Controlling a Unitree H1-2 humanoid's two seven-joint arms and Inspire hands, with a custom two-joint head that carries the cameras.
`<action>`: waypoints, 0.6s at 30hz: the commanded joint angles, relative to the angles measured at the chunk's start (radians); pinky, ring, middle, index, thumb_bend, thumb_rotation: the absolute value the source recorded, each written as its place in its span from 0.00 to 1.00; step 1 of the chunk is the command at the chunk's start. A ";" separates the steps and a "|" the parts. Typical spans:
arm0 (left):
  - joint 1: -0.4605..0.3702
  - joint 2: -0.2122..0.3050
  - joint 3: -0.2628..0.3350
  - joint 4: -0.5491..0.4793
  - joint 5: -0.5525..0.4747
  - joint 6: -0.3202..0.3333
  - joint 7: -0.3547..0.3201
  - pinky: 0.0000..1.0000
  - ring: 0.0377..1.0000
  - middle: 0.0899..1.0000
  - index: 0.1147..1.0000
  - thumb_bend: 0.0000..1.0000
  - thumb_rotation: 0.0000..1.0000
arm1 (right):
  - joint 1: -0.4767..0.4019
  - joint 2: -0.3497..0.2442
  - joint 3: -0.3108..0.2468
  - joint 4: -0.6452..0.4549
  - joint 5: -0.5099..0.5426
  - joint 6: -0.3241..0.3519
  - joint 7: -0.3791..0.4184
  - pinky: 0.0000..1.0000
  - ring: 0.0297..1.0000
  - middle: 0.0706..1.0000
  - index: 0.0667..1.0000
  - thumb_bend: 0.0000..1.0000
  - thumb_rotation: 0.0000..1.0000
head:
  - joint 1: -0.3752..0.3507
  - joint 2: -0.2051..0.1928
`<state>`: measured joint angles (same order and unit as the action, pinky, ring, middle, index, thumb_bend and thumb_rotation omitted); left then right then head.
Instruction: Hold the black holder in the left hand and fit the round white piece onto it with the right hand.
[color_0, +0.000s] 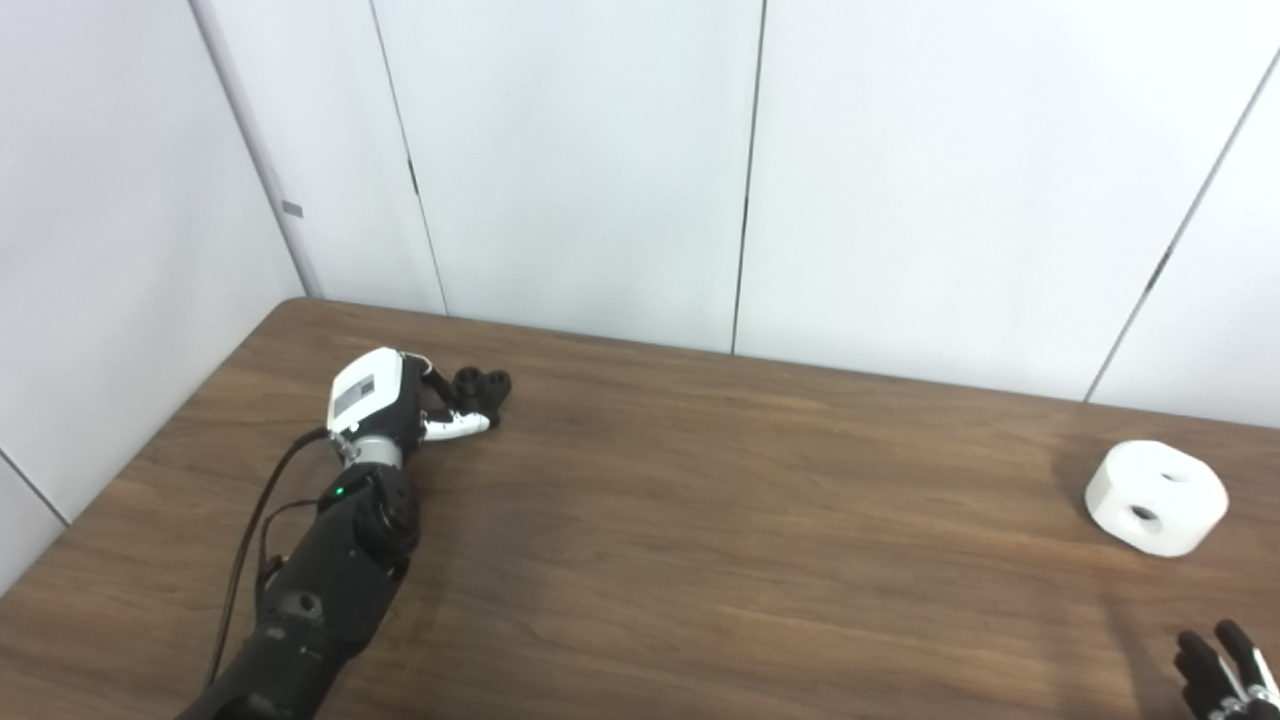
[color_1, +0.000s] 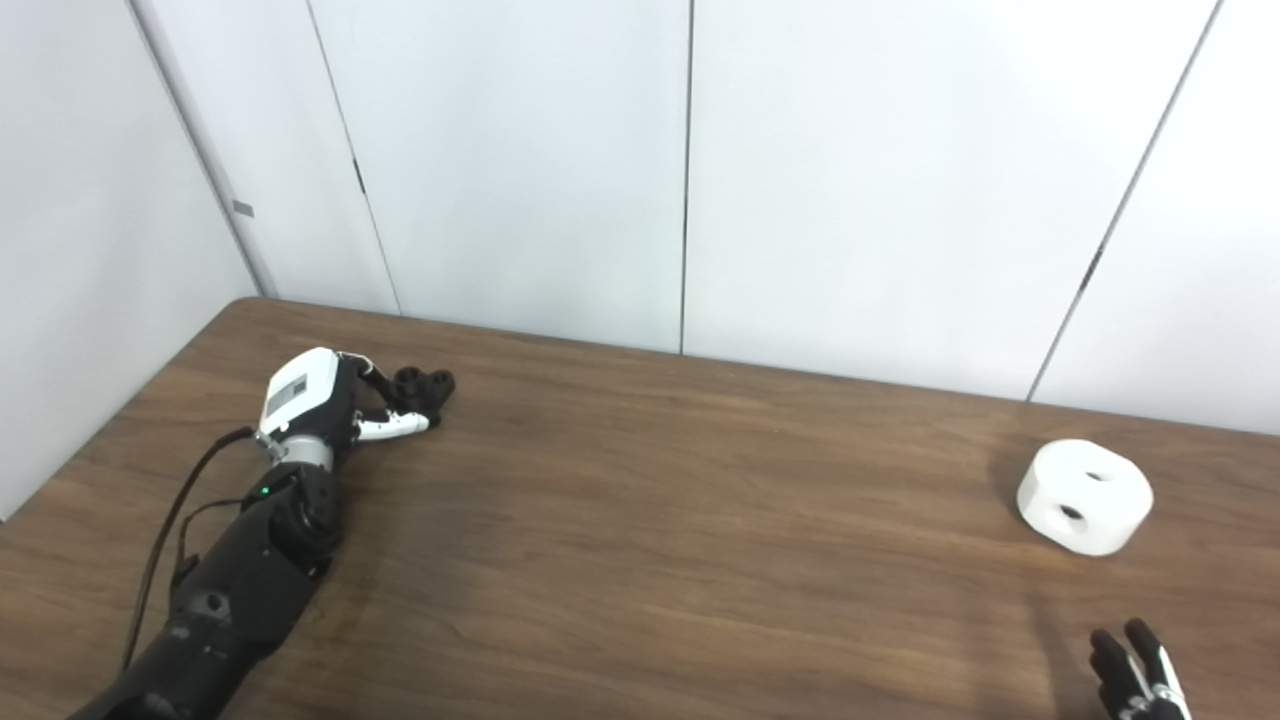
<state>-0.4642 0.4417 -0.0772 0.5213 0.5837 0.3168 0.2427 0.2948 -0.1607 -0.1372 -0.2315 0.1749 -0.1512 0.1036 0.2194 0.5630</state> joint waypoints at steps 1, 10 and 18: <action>-0.023 0.020 0.005 0.007 -0.003 -0.017 0.024 0.86 0.85 0.73 0.42 0.52 0.05 | 0.010 0.016 0.007 0.030 0.017 -0.020 0.007 1.00 0.96 0.93 0.96 0.54 0.94 | 0.000 0.001; -0.024 0.028 -0.014 0.006 0.001 -0.024 0.012 0.80 0.85 0.74 0.42 0.52 0.05 | 0.012 0.018 0.008 0.024 0.000 -0.015 -0.004 1.00 0.96 0.93 0.96 0.55 0.94 | -0.007 0.005; -0.001 0.027 -0.022 -0.020 -0.026 -0.072 -0.003 0.75 0.81 0.72 0.42 0.52 0.05 | 0.014 0.017 0.009 0.016 0.003 -0.007 0.000 1.00 0.96 0.92 0.97 0.57 0.93 | -0.026 0.013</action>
<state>-0.4593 0.4563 -0.0967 0.5230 0.5660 0.2634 0.2580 0.2949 -0.1598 -0.1370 -0.2315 0.1686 -0.1562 0.1026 0.1933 0.5752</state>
